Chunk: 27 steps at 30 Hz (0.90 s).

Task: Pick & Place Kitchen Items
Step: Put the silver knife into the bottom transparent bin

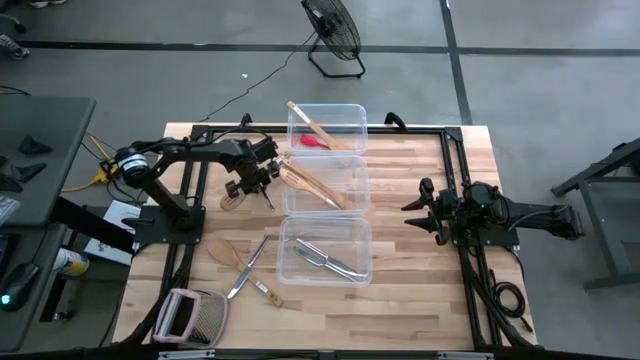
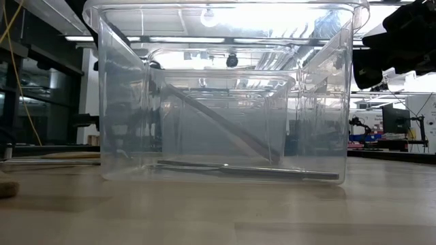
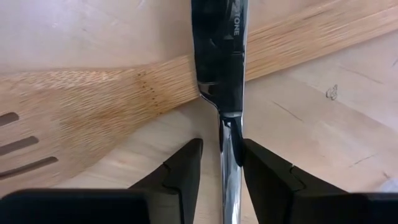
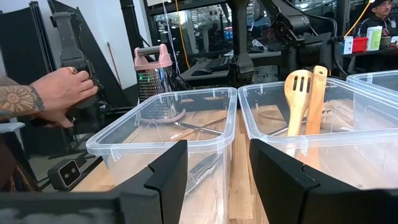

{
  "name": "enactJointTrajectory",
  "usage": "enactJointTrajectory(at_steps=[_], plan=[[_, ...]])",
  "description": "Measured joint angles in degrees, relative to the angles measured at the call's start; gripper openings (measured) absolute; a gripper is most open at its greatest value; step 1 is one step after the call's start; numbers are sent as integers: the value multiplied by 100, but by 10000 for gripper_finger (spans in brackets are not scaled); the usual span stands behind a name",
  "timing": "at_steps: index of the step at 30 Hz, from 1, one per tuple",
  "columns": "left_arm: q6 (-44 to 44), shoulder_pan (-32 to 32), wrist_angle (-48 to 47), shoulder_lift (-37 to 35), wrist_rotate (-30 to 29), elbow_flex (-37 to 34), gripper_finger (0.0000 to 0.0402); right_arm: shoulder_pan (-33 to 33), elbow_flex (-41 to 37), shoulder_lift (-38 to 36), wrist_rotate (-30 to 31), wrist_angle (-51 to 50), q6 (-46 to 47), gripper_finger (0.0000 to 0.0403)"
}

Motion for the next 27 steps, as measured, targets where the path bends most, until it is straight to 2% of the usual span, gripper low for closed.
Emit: enactJointTrajectory(at_steps=[22,27], plan=[[91,-35,-81,140,21,17,117,1,-1,1,0,-2,0,165],[91,-35,-115,140,10,17,97,-1,1,1,0,-2,0,165]])
